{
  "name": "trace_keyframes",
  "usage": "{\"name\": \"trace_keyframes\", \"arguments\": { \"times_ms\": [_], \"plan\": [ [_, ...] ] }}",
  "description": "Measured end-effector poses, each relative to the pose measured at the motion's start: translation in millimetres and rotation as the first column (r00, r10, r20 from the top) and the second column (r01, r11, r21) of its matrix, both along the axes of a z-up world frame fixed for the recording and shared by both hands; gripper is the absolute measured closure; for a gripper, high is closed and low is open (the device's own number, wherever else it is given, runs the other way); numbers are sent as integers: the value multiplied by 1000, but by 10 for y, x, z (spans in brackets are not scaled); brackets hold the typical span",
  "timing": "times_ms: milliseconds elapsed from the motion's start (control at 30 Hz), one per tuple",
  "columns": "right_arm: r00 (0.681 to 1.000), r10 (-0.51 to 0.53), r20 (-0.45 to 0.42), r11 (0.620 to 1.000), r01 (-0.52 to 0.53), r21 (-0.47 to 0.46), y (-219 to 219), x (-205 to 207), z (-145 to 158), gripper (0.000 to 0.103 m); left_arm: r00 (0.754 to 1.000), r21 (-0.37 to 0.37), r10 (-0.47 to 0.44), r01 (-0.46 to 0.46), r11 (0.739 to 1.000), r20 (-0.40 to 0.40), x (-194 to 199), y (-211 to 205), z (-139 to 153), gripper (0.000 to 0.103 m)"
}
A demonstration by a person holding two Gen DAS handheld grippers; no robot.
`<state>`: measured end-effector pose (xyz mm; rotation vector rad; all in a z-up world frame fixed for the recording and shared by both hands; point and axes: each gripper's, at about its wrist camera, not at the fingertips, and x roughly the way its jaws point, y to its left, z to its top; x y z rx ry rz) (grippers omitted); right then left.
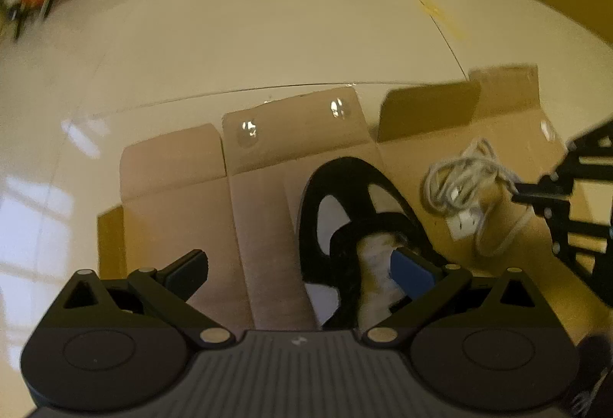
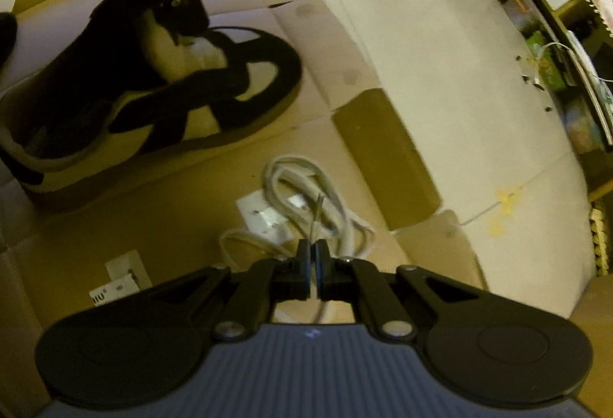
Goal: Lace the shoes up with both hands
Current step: 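Lift the shoelace with the right gripper while the left gripper approaches the sneaker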
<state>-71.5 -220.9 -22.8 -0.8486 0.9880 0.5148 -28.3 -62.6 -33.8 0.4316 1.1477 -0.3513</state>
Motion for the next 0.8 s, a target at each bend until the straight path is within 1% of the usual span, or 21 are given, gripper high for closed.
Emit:
{"name": "trace_keyframes", "arguments": {
  "times_ms": [67, 100, 133, 333, 400, 467, 600, 667, 700, 767, 800],
  "plan": [
    [1000, 11, -17, 1000, -11, 11, 21, 7, -60, 100, 999, 37, -34, 36, 999, -42, -59, -33, -116, 1],
    [1000, 14, -23, 1000, -14, 16, 29, 12, -83, 100, 996, 44, -40, 43, 998, -75, -84, -33, -186, 2],
    [999, 13, -33, 1000, -12, 27, 34, 27, -113, 100, 995, 42, -35, 39, 998, -89, -93, -22, -214, 2],
    [997, -6, -71, 997, 12, 80, 38, 96, -224, 98, 996, 11, 1, 0, 1000, -88, -29, 47, -178, 2],
    [996, -19, -85, 994, 27, 102, 33, 119, -261, 97, 996, -10, 6, -6, 1000, -85, -16, 63, -135, 2],
    [995, -29, -92, 992, 40, 118, 22, 125, -278, 96, 995, -48, 15, -20, 999, -96, 6, 92, -73, 2],
    [994, -64, -90, 984, 78, 159, -31, 126, -280, 87, 994, -112, 44, -56, 992, -104, 59, 134, 56, 2],
    [992, -81, -93, 979, 96, 181, -64, 125, -265, 86, 992, -149, 60, -77, 986, -115, 91, 158, 112, 6],
    [991, -93, -99, 972, 112, 206, -95, 122, -251, 86, 990, -168, 68, -88, 982, -121, 106, 169, 130, 7],
    [988, -105, -111, 963, 129, 237, -129, 116, -241, 86, 987, -222, 86, -115, 968, -135, 145, 197, 195, 11],
    [987, -108, -116, 960, 134, 248, -141, 114, -239, 86, 986, -246, 90, -124, 961, -143, 160, 206, 227, 17]
  ]
}}
